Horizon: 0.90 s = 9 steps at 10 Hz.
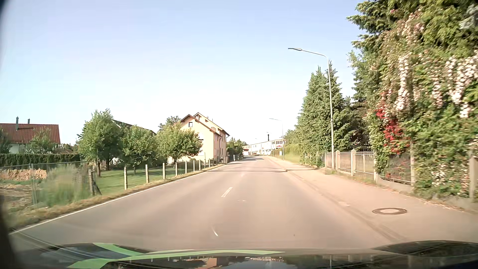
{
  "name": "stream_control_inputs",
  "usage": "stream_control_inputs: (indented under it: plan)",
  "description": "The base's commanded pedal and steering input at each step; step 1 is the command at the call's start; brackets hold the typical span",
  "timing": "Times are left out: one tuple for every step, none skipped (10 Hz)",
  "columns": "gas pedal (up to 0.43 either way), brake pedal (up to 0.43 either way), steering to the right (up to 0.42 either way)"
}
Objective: Follow the waypoints while adhering to traffic rules and regulations
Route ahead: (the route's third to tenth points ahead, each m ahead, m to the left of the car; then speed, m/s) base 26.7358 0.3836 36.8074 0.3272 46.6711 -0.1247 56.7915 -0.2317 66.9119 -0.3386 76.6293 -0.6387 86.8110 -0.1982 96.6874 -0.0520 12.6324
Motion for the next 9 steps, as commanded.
stream_control_inputs:
  plan:
    - [0.118, 0.0, 0.0]
    - [0.118, 0.0, 0.002]
    - [0.118, 0.0, 0.002]
    - [0.118, 0.0, 0.001]
    - [0.118, 0.0, 0.001]
    - [0.118, 0.0, 0.001]
    - [0.118, 0.0, 0.001]
    - [0.118, 0.0, 0.001]
    - [0.118, 0.0, 0.0]
